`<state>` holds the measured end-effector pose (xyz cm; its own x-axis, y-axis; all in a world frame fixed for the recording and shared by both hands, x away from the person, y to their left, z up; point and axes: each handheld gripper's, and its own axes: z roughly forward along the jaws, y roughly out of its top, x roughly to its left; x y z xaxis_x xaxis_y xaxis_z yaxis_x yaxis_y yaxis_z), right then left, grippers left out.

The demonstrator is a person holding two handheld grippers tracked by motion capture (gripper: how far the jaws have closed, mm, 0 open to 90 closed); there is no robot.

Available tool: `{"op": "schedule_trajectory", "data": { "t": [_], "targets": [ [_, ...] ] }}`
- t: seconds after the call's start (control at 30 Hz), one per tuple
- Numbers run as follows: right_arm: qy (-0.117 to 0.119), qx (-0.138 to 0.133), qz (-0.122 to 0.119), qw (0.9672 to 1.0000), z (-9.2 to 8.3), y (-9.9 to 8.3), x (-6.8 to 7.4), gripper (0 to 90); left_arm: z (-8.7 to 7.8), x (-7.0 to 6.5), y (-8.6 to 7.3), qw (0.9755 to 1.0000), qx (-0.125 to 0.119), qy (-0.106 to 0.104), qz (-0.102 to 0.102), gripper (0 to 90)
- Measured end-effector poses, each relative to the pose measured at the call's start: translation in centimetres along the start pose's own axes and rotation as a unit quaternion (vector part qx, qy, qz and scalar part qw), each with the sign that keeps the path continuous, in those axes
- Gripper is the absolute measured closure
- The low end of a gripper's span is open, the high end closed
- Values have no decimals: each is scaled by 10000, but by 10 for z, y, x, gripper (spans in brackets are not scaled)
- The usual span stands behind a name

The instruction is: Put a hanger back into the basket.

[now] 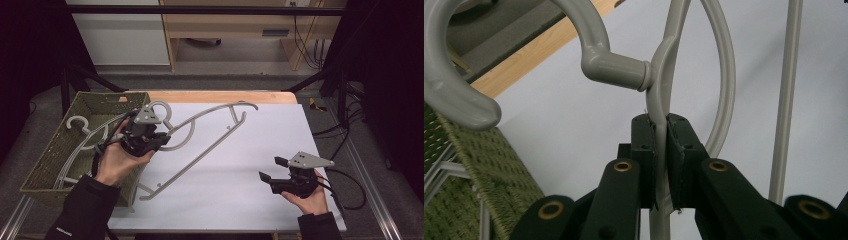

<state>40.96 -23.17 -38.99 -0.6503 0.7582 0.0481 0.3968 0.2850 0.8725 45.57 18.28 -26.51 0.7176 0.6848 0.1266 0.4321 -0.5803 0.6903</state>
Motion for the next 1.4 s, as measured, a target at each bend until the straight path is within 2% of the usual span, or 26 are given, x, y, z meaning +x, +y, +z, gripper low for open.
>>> {"op": "schedule_trajectory", "data": {
  "t": [0.17,0.27,0.37,0.4,0.7,0.8,0.83,0.93,1.0,1.03,1.1,1.2,1.33,1.4],
  "targets": [
    [-116,-94,63,9999,-1,0,-1,198,-14,13,-2,9999,-70,50,-112,833],
    [-198,-92,66,9997,0,-1,-1,164,-20,21,-2,9996,-138,177,-173,833],
    [-238,-115,88,9996,1,-1,-1,138,-27,30,-3,9993,-116,214,-276,832],
    [-252,-121,105,9996,1,-1,-1,130,-29,33,-4,9993,-104,251,-244,832],
    [-425,-144,211,9988,1,-4,-5,67,-47,63,-12,9974,-26,544,-464,833],
    [-453,-109,185,9987,1,-5,-6,64,-52,72,-15,9963,-44,668,-538,833],
    [-462,-107,192,9987,1,-5,-6,65,-54,76,-15,9962,-13,711,-496,833],
    [-452,-106,188,9987,2,-5,-6,69,-59,87,-18,9953,28,799,-542,833],
    [-445,-111,184,9988,2,-5,-6,72,-61,96,-20,9941,44,891,-622,833],
    [-448,-114,182,9988,2,-5,-6,73,-62,100,-21,9940,73,914,-588,832],
    [-446,-111,164,9988,1,-5,-7,75,-63,108,-24,9923,143,997,-717,833],
    [-453,-119,211,9987,1,-5,-7,76,-63,122,-30,9902,290,1139,-751,833],
    [-481,-107,200,9986,0,-6,-7,76,-61,140,-40,9861,518,1355,-815,832],
    [-484,-104,215,9985,0,-5,-7,77,-60,148,-46,9851,565,1374,-871,833]
  ]
}}
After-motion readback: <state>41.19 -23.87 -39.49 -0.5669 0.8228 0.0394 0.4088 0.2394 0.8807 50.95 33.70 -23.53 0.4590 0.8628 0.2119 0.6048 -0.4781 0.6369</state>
